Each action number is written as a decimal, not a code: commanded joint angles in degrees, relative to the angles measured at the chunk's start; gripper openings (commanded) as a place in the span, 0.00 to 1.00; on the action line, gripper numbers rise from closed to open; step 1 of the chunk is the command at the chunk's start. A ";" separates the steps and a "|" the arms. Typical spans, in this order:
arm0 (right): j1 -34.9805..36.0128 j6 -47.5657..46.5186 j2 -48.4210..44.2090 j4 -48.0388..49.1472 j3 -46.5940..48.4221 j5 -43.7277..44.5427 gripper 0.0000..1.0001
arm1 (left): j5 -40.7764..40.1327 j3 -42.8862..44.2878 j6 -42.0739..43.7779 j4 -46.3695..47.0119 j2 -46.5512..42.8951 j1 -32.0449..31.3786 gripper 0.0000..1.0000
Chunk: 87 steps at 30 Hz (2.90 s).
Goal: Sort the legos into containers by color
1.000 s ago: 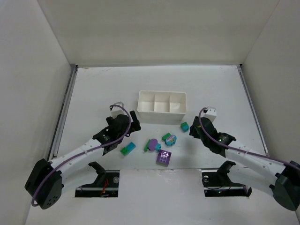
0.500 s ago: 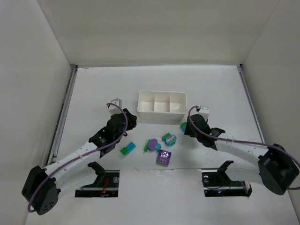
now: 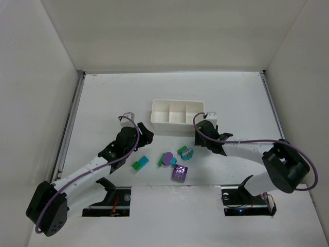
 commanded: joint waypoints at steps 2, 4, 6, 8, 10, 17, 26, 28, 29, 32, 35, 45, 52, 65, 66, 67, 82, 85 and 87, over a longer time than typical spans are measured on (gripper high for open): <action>1.19 2.50 -0.96 2.87 1.05 1.60 0.62 | 1.01 -0.04 -0.39 3.07 0.51 -0.11 0.54; 1.36 5.04 -1.75 3.83 -0.18 2.13 0.62 | 1.01 -0.39 -0.65 4.29 1.12 -0.73 0.55; 1.28 6.28 -1.84 5.76 -1.06 2.48 0.61 | 1.18 -0.74 -0.74 6.05 2.18 -1.25 0.56; 1.28 7.07 -1.49 6.48 -0.98 2.57 0.58 | 1.62 -0.83 -1.01 7.02 3.41 -1.69 0.57; 1.28 7.78 -1.23 6.22 -0.45 3.44 0.57 | 1.71 -0.74 -1.09 7.38 3.76 -2.13 0.57; 1.36 8.14 -0.17 4.98 0.69 6.78 0.54 | 1.36 -2.06 -1.45 7.38 1.13 -2.84 0.58; 2.68 9.19 0.09 3.58 -0.63 6.35 0.55 | 1.71 -2.42 -2.41 7.46 1.03 -2.05 0.59; 2.60 8.93 0.71 3.58 -0.19 6.44 0.52 | 1.71 -2.06 -2.41 7.90 2.35 -2.31 0.59; 2.60 8.92 0.97 3.49 0.07 6.52 0.50 | 1.71 -1.98 -2.41 8.17 2.71 -2.40 0.59; 2.60 8.93 1.94 3.05 0.60 6.70 0.48 | 1.71 -1.89 -2.50 8.70 3.06 -2.84 0.59; 2.68 9.28 2.38 2.26 0.96 7.14 0.42 | 1.71 -2.50 -2.76 9.22 2.54 -2.66 0.59; 9.97 4.80 -4.37 -1.16 0.61 11.36 0.28 | 5.40 -1.19 -4.96 8.26 1.31 -2.23 0.68; 17.36 -4.77 -18.26 1.62 0.17 0.76 0.28 | 16.02 2.15 -12.95 7.46 0.60 -0.73 0.64; 16.66 -9.36 -14.42 18.96 0.25 -30.74 0.29 | 22.19 1.02 -19.02 9.22 -3.36 -1.87 0.55; 16.83 -9.44 -13.80 18.96 0.51 -30.92 0.29 | 22.19 0.75 -19.02 9.48 -2.83 -2.31 0.55; 16.92 -9.44 -13.27 19.04 0.78 -30.92 0.29 | 22.19 0.84 -18.94 9.49 -2.31 -2.75 0.55; 16.57 -10.50 -10.80 19.40 1.66 -28.90 0.29 | 22.37 4.61 -16.21 3.60 6.22 -4.51 0.48; 16.75 -11.11 -10.63 19.57 1.92 -28.63 0.29 | 22.63 5.40 -16.65 4.47 7.80 -5.38 0.45; 16.75 -11.20 -10.80 19.75 1.92 -27.93 0.29 | 23.24 6.11 -17.09 4.74 8.94 -5.91 0.44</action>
